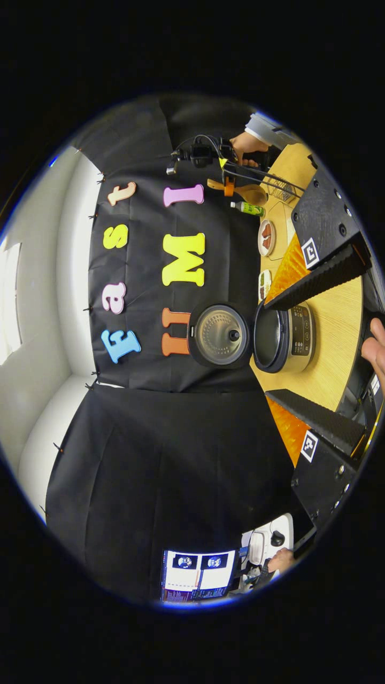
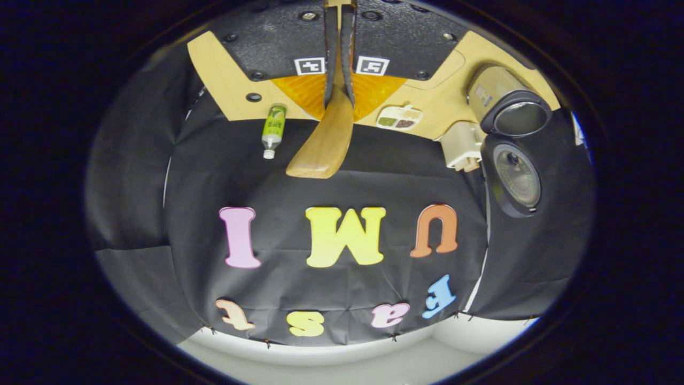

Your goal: Close the left gripper, press the button to open the rice cooker; take a wooden spoon from the chopstick holder with the right hand, scoop a spoonful of rice and pour it into the rice cooker, then put the wooden spoon back into the chopstick holder.

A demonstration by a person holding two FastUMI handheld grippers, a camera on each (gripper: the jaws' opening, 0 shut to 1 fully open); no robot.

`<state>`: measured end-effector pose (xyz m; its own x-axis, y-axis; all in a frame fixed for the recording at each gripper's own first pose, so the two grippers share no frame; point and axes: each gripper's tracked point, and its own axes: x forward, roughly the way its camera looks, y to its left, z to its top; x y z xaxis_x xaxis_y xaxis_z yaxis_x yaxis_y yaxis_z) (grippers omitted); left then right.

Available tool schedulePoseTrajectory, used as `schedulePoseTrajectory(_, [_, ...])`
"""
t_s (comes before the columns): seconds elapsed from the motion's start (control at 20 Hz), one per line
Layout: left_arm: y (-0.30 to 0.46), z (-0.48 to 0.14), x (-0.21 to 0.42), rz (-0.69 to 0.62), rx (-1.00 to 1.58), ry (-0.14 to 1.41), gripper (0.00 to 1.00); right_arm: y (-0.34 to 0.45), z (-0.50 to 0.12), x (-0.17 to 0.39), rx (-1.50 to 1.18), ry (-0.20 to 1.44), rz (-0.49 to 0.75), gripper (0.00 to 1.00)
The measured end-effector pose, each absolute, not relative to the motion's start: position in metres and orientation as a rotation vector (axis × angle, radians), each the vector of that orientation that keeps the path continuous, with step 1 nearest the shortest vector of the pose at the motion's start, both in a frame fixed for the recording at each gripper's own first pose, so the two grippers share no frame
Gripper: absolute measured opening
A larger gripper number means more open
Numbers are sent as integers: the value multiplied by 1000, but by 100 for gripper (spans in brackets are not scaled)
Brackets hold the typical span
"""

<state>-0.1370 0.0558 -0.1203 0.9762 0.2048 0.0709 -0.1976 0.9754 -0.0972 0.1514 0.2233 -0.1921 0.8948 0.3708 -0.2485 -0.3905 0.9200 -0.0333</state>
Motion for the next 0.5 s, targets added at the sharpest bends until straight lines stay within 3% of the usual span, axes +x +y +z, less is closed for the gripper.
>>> schedulePoseTrajectory(0.5, [71,-121,-136,215,-111,-101,94,264,-278,162,-132,291,310,7])
